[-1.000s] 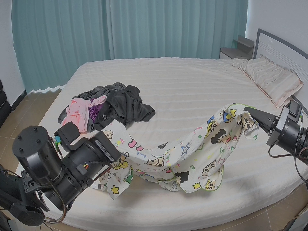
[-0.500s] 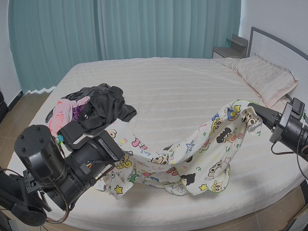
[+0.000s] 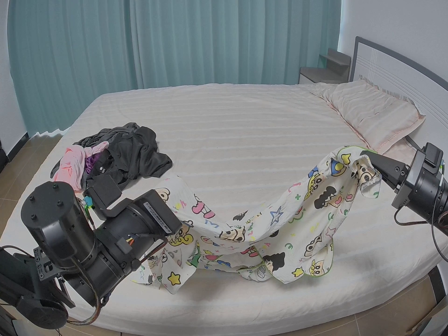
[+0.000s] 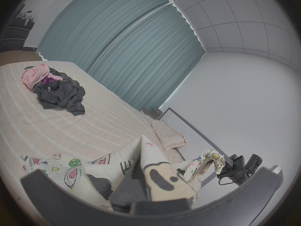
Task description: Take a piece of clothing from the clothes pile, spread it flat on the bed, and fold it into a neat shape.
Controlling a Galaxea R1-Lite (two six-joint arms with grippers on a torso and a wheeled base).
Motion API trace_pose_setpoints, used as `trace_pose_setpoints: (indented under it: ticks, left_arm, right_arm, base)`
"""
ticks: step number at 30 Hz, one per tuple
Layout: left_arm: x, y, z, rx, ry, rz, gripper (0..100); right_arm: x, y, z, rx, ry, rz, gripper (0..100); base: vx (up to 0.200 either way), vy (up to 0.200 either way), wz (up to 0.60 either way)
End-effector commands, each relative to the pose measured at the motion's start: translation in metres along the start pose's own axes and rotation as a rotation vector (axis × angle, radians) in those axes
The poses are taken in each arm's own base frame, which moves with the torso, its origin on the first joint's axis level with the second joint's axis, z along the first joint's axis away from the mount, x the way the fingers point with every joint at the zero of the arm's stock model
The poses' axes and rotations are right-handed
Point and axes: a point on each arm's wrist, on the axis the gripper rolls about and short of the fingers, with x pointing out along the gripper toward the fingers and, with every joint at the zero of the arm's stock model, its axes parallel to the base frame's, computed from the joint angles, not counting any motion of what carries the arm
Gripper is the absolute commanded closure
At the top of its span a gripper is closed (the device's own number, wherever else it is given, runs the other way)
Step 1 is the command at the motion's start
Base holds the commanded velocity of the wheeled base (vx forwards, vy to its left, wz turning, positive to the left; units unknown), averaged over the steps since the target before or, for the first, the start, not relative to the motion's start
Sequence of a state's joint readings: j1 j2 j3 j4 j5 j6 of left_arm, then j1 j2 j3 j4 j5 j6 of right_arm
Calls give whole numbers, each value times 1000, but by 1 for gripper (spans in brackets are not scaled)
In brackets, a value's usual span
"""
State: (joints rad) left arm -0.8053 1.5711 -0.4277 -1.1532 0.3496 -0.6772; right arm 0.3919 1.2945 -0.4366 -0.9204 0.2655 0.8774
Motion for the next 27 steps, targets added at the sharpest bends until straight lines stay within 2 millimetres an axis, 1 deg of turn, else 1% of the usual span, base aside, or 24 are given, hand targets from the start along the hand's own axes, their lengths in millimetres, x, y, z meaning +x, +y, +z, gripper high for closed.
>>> trace_pose_setpoints:
  ticks: [1,14,26,27]
  left_arm:
    - [0,0,0,-1,-1,0,100]
    - [0,0,0,-1,-4,3,100]
    - [0,1,0,-2,-2,3,100]
    - [0,0,0,-3,-3,2,100]
  right_arm:
    - [1,-1,-2,4,10,-4,100]
    - [2,-3,-4,8,22,-12,100]
    - [3,-5,-6,11,30,-19,100]
    - [2,-5,-6,11,29,-17,100]
  base:
    - [0,-200,0]
    - [0,-200,0]
    - [0,0,0]
    - [-200,0,0]
